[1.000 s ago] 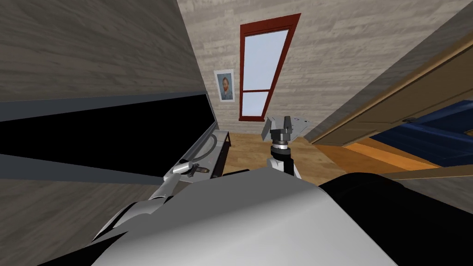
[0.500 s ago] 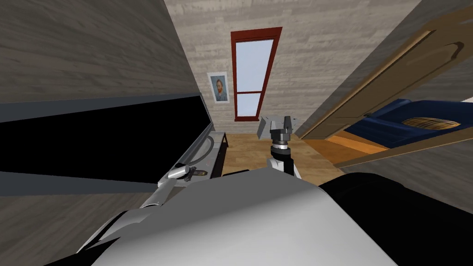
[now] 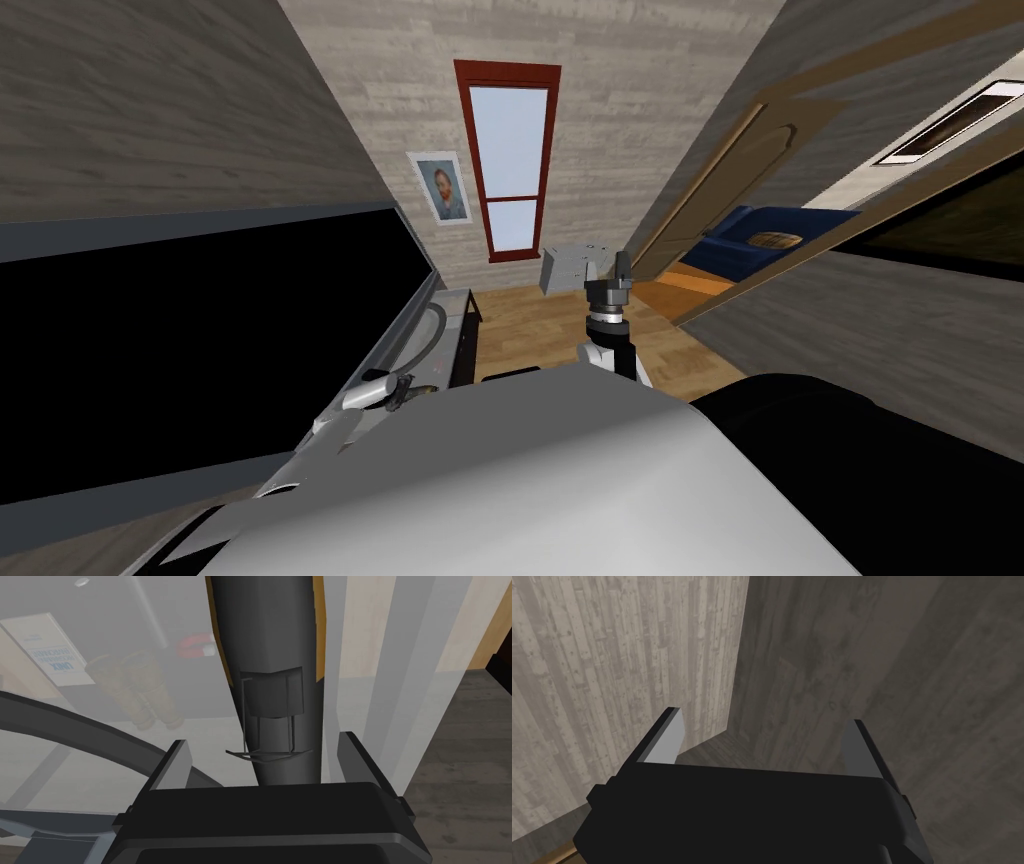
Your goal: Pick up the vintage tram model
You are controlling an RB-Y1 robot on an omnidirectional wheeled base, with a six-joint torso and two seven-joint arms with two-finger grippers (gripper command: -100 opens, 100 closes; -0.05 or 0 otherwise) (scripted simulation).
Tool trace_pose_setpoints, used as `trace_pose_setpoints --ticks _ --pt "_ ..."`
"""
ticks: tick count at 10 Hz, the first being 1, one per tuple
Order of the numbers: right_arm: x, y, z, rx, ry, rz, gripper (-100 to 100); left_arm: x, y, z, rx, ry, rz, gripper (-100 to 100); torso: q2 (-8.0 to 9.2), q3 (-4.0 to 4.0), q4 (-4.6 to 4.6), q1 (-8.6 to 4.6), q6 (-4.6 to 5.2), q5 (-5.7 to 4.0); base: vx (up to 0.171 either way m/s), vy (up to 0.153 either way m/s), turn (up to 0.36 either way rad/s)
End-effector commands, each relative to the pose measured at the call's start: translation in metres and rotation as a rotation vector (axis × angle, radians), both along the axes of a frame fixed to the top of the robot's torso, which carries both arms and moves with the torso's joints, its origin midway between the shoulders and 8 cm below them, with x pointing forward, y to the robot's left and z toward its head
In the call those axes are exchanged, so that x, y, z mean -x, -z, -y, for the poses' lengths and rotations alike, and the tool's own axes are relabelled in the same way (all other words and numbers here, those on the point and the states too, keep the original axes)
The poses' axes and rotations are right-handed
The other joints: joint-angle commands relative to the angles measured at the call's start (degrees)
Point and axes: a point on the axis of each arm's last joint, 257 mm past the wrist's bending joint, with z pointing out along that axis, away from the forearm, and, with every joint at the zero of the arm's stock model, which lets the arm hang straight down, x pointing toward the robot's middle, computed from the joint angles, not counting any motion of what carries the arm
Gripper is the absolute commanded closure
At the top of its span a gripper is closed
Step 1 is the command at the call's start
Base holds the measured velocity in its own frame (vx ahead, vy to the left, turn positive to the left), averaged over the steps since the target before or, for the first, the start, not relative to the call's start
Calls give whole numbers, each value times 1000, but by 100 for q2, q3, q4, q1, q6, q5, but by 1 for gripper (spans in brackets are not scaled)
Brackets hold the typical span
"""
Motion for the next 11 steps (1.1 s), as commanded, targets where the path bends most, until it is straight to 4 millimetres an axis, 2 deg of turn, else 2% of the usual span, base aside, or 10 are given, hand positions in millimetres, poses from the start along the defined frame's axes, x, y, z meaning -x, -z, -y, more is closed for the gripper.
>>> trace_pose_setpoints --ticks 1,2,7,8,9,10,11 --pt "0 0 0 0 0 0 0 5 4 -3 0 -20 -1 -100 0 0 0 0 0 0 -27 14 -70" --pt "0 0 0 0 0 0 0 26 5 -12 0 -74 -1 -100 -17 -9 -4 -9 -2 -1 -23 6 -366" --pt "0 0 0 0 0 0 0 81 4 -36 -4 -208 2 -100 -16 -8 -1 0 1 2 -58 17 -339" --pt "0 0 0 0 0 0 0 89 5 -37 -2 -234 -4 -100 -15 -7 0 -4 8 0 -48 7 -199" --pt "0 0 0 0 0 0 0 85 3 -36 -3 -214 -2 -100 -19 -10 -1 -3 1 1 -18 5 -8" --pt "0 0 0 0 0 0 0 86 3 -36 -3 -220 -2 100 -30 -16 -3 -4 1 1 -6 1 8" --pt "0 0 0 0 0 0 0 87 3 -36 -3 -220 -4 100 -39 -20 -2 -4 6 1 0 0 0"
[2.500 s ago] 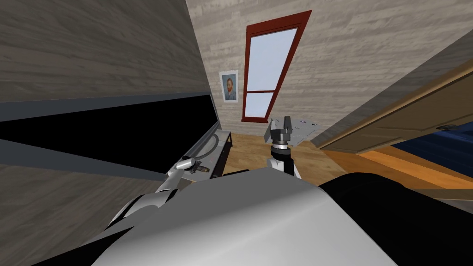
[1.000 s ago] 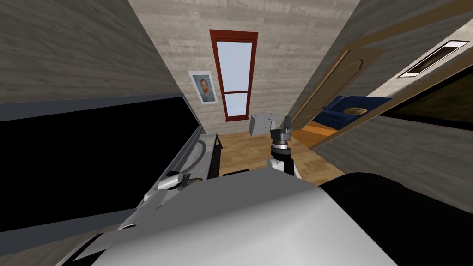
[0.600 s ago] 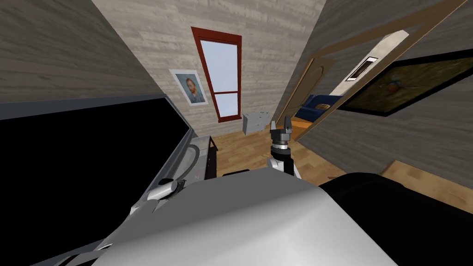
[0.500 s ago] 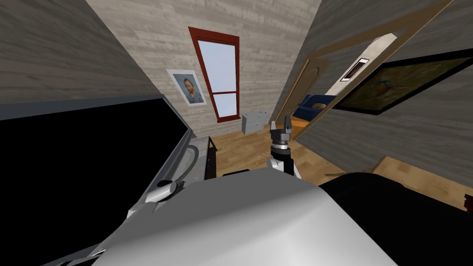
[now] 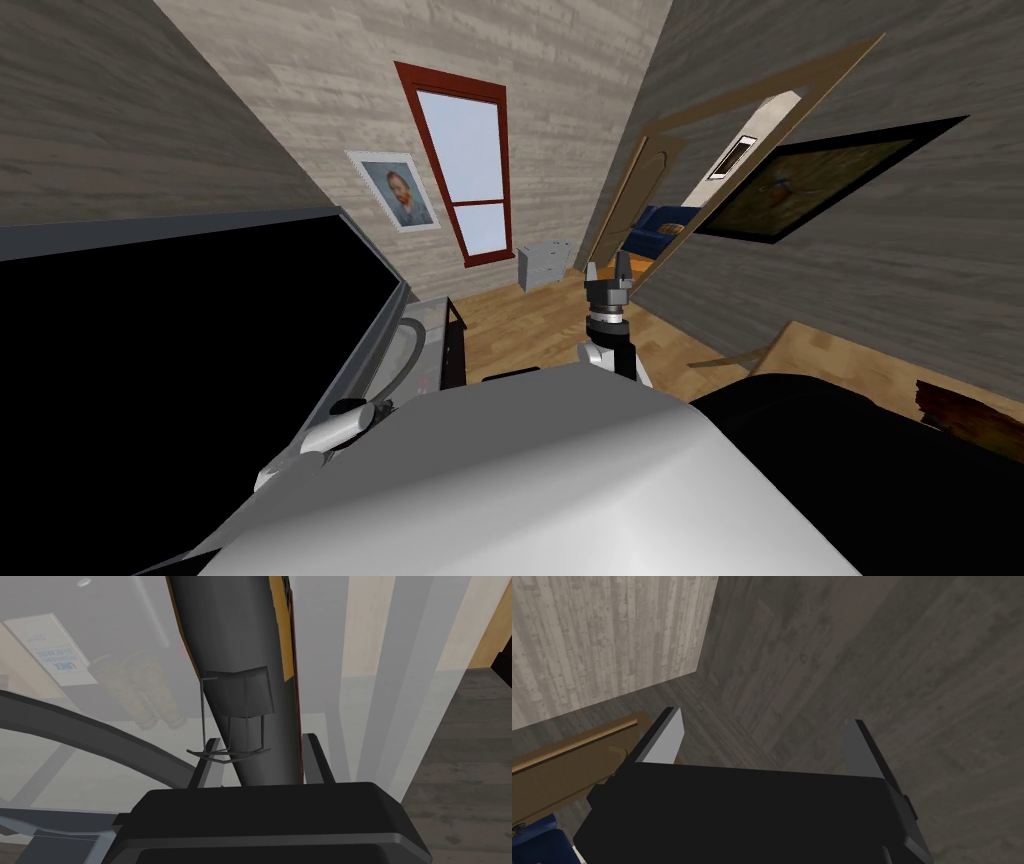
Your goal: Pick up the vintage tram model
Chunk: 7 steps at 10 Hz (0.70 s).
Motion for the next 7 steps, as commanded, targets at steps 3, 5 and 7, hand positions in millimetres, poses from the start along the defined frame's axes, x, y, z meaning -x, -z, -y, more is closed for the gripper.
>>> trace_pose_setpoints --ticks 3,5,7 --pt "0 0 0 0 0 0 0 0 0 0 0 1 0 100 -1 -1 0 -2 -2 -3 0 0 0" --pt "0 0 0 0 0 0 0 -18 3 7 1 40 0 100 -2 -1 -1 -2 -2 -3 24 2 180" --pt "0 0 0 0 0 0 0 -40 3 15 1 94 2 100 -30 -22 -17 9 -26 6 87 -21 397"
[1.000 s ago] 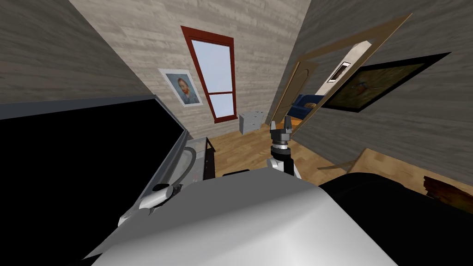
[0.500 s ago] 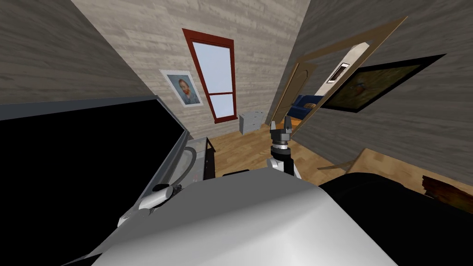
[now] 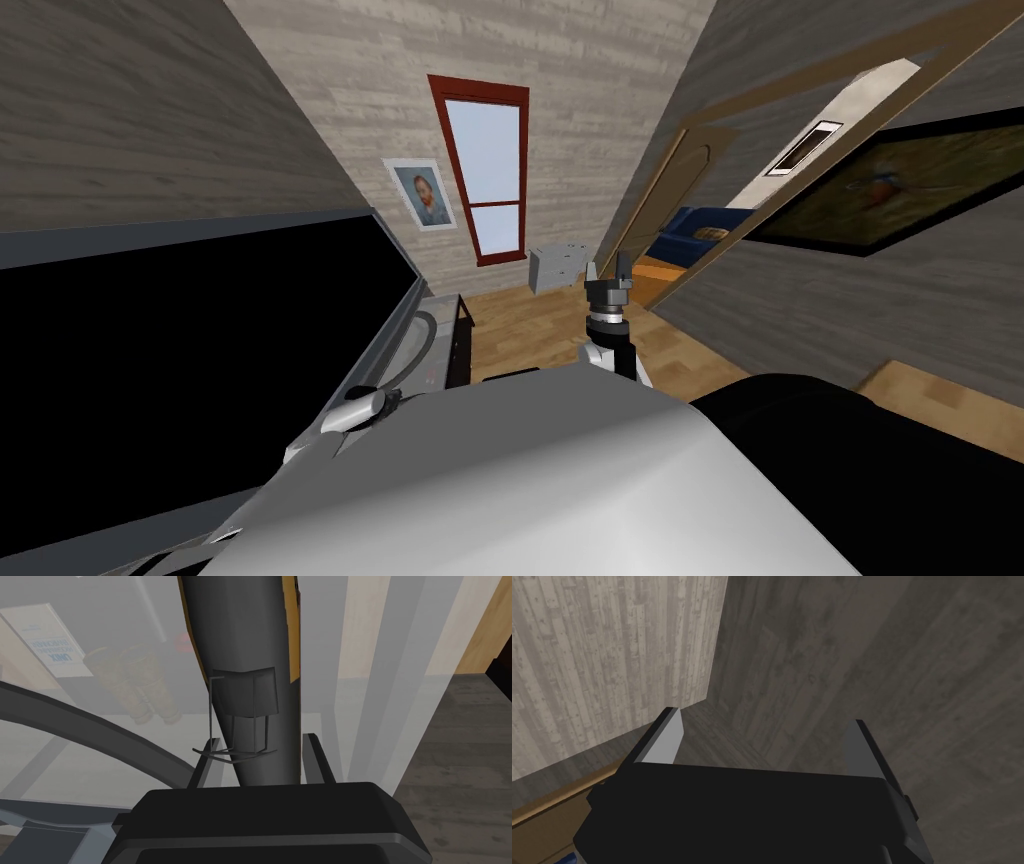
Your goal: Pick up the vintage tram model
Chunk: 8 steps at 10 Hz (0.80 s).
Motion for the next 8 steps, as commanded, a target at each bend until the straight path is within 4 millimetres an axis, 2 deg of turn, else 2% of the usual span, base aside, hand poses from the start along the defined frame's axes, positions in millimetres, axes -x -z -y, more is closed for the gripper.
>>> trace_pose_setpoints --ticks 1,8 --pt "0 0 0 0 0 0 0 -19 1 10 2 53 -6 100 0 0 0 0 0 0 68 -15 422" --pt "0 0 0 0 0 0 0 -88 -6 41 2 234 0 100 9 6 4 -4 -4 -6 45 -23 272"
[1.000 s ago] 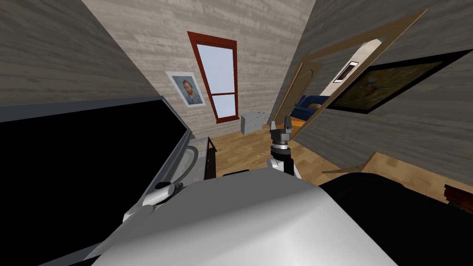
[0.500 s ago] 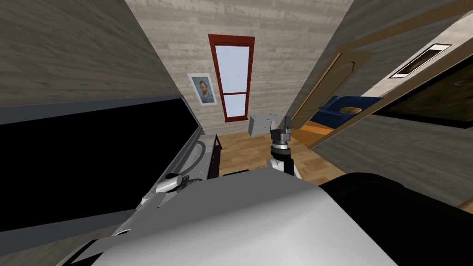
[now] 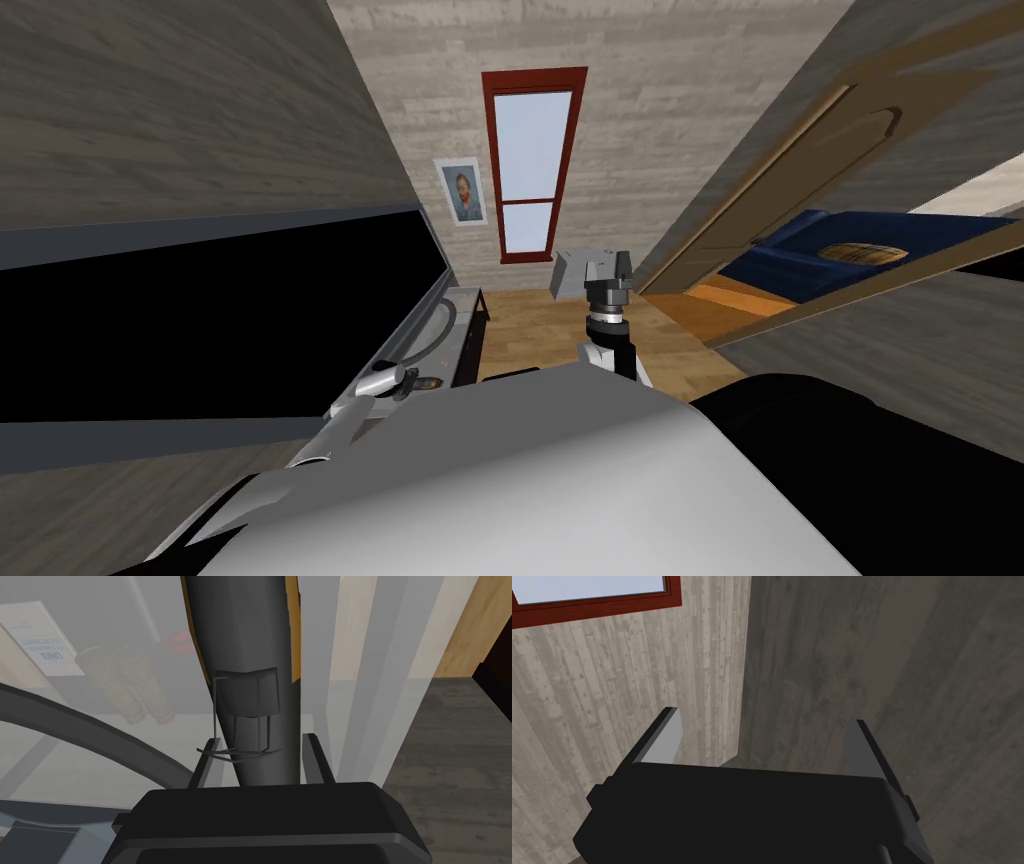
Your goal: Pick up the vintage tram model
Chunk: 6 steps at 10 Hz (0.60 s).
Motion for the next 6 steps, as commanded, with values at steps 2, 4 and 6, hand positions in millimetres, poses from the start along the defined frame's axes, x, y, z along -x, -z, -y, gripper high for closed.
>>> trace_pose_setpoints --ticks 2,4,6 --pt "0 0 0 0 0 0 0 -28 -5 14 -2 79 6 100 -1 -1 -2 1 -11 0 45 -22 283" --pt "0 0 0 0 0 0 0 -48 -9 26 -3 137 5 100 3 3 2 -4 -6 -5 41 -28 275" --pt "0 0 0 0 0 0 0 -67 -14 39 -3 196 4 100 6 3 0 -7 -8 -7 38 -32 284"
